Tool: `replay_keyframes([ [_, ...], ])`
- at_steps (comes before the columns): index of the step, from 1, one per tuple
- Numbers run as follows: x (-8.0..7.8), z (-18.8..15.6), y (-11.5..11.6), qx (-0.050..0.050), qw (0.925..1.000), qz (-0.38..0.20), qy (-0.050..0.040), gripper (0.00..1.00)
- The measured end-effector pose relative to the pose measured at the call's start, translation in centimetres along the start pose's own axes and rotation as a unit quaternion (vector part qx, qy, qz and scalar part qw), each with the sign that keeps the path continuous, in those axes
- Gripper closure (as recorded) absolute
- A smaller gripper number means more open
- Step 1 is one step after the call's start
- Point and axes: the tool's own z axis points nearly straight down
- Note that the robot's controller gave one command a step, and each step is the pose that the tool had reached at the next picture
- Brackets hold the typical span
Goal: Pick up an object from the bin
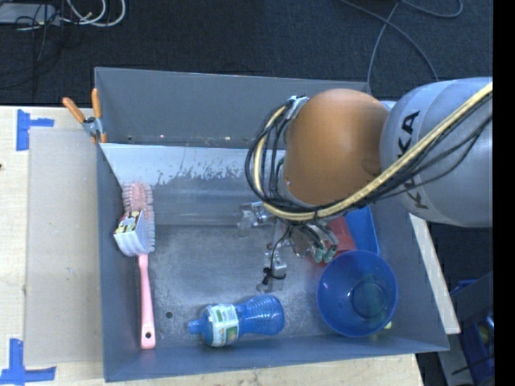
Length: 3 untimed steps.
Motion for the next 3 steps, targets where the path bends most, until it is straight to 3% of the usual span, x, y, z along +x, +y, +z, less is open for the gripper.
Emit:
replay_keyframes([
  [1, 2.9, 3.0, -0.6, 0.000, 0.9994, 0.036, -0.0004, 0.00],
  [2, 5.0, 3.4, -8.2, 0.000, 0.9998, -0.020, -0.0029, 0.00],
  [3, 2.9, 8.9, -9.5, -0.001, 1.0000, 0.002, 0.0009, 0.00],
])
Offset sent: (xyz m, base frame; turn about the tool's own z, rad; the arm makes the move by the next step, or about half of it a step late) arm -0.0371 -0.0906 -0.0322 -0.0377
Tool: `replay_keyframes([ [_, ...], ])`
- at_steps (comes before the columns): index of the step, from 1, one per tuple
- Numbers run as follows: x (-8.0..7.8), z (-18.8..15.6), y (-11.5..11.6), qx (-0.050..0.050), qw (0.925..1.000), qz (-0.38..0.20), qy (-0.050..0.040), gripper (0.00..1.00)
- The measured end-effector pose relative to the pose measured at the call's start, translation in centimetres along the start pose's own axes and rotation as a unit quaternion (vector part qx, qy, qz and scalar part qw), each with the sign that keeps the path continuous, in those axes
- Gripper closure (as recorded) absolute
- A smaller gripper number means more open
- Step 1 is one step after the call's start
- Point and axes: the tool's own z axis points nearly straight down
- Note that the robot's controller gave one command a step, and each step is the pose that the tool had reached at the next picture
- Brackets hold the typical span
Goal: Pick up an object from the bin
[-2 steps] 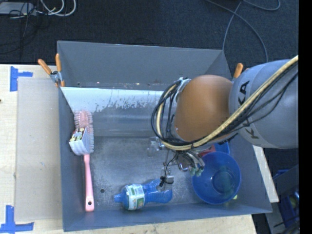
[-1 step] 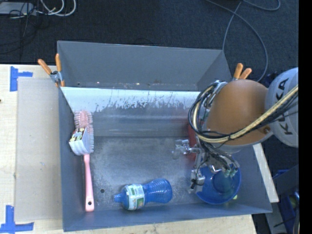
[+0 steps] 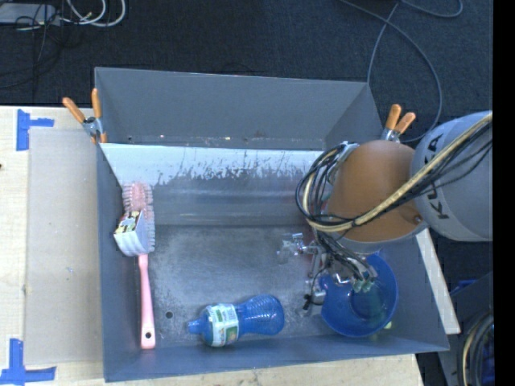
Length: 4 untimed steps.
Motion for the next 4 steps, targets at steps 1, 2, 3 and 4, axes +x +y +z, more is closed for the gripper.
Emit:
replay_keyframes([
  [1, 1.2, 1.8, -1.0, 0.000, 0.9997, -0.023, 0.0002, 0.00],
  [2, 1.7, 3.7, 0.4, 0.000, 0.9945, -0.105, 0.0004, 0.00],
  [3, 1.2, 6.2, 2.5, 0.001, 0.9998, 0.020, 0.0026, 0.00],
  [4, 2.6, 5.7, 5.6, 0.000, 0.9999, 0.013, -0.0029, 0.00],
])
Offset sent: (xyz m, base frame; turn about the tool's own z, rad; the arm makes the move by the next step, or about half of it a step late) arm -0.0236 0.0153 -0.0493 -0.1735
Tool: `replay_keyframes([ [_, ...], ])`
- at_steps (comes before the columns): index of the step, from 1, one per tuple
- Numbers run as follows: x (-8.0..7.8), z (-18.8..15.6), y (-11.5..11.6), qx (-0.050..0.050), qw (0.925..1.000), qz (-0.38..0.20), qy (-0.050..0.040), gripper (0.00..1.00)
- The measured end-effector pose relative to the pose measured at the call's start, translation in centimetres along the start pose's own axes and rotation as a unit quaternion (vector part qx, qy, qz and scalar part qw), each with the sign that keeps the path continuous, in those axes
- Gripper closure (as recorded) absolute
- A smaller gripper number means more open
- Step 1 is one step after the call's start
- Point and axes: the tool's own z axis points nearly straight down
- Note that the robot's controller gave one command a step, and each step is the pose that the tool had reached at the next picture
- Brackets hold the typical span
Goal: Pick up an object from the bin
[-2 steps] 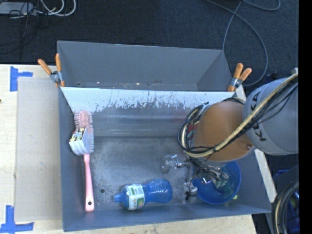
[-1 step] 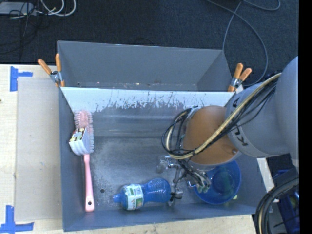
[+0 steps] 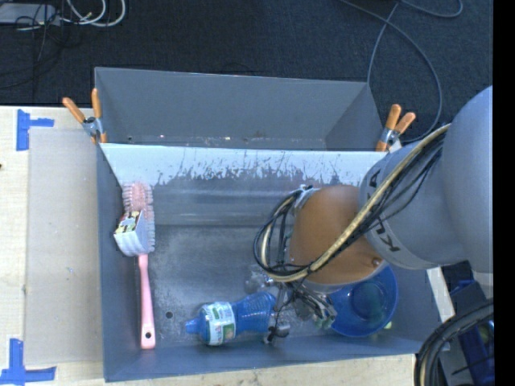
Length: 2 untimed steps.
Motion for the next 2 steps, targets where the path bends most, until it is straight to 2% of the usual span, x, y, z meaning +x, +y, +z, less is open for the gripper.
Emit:
replay_keyframes([
  [1, -1.91, 0.59, 2.56, 0.001, 0.9957, 0.092, 0.0052, 0.00],
  [2, -1.61, 0.73, 3.11, 0.001, 0.9973, 0.074, 0.0054, 0.00],
])
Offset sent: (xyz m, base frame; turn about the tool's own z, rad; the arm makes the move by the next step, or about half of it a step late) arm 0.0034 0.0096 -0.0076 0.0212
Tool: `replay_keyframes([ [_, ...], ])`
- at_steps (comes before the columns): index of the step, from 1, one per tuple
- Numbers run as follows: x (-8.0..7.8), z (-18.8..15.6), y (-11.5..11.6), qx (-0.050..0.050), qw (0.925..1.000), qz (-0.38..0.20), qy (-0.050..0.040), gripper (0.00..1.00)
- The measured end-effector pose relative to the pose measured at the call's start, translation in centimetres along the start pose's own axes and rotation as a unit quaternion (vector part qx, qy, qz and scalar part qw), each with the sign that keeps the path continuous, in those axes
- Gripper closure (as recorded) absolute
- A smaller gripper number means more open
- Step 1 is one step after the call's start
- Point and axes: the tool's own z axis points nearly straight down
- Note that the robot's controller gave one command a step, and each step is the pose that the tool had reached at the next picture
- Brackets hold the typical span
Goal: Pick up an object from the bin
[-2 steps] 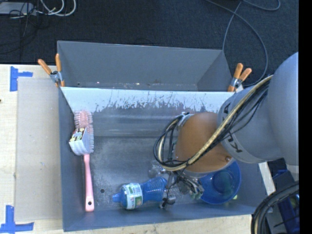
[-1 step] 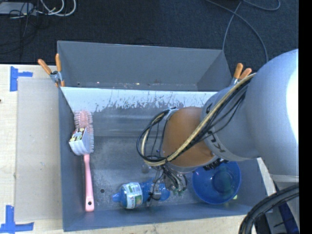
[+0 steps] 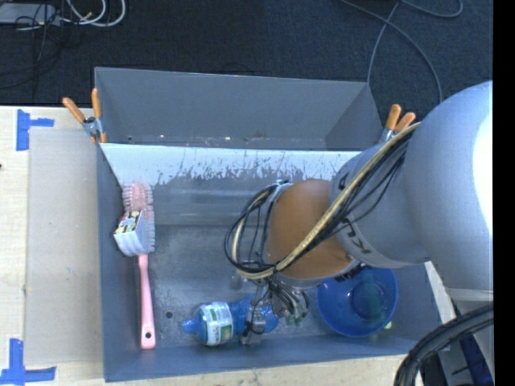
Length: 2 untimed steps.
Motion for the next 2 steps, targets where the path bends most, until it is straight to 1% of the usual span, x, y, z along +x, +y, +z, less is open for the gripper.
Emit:
replay_keyframes([
  [1, -0.46, 0.05, 1.22, 0.000, 0.9996, 0.027, -0.0003, 0.00],
  [2, 0.31, 0.06, 1.49, 0.000, 1.0000, -0.001, -0.0003, 0.00],
])
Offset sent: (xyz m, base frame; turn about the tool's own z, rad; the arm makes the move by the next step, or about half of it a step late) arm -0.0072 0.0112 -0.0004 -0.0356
